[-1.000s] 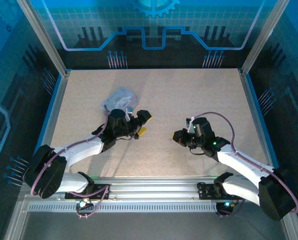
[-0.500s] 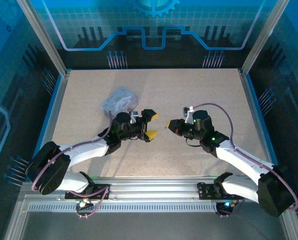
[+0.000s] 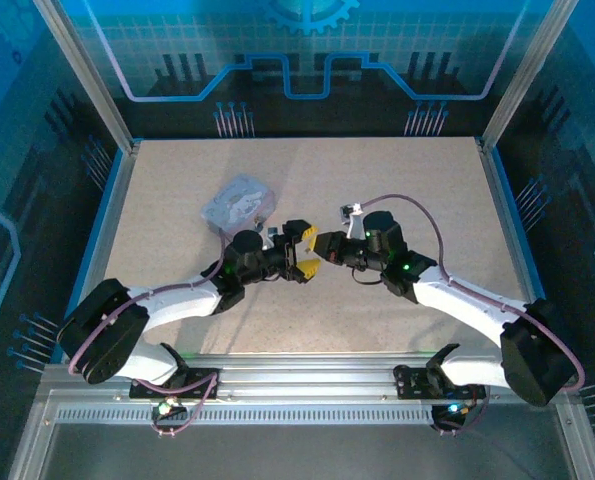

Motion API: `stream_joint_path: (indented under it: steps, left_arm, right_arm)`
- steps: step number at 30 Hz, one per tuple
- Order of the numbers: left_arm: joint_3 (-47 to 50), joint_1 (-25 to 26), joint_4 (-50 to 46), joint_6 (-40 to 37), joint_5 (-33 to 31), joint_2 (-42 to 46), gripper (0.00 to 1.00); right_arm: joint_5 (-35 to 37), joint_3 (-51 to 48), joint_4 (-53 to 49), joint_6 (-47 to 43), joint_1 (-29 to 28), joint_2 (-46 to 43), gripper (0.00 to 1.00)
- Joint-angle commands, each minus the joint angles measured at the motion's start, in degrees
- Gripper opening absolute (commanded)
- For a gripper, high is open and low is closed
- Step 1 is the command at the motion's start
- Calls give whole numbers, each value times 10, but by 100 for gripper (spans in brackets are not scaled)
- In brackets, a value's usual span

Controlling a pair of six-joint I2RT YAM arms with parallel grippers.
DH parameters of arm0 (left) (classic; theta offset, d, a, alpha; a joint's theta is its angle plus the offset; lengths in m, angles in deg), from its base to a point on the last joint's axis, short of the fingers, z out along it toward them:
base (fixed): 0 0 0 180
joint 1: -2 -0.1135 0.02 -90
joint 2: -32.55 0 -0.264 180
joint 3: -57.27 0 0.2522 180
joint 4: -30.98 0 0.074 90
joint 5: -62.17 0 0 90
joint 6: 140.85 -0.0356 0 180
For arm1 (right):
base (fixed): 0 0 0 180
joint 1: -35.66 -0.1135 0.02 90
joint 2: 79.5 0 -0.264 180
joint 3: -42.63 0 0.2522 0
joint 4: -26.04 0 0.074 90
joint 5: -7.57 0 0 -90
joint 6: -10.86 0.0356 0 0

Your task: Unlock the padlock with the key

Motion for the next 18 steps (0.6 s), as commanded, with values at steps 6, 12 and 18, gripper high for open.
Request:
stream_joint_path:
  steps: [6,12,18]
  left_arm:
    - [30,4,65,39,-38,-8,68]
    - [34,4,71,44,-41,-11,57]
    - [37,4,72,46,-46,-10,46]
  right_arm:
    - [-5,-11,10,-5,-10,-14,0]
    - [-10,-16,-1,-9,-10,-17,0]
    - [-7,-16,-1,-10,-11,-18,0]
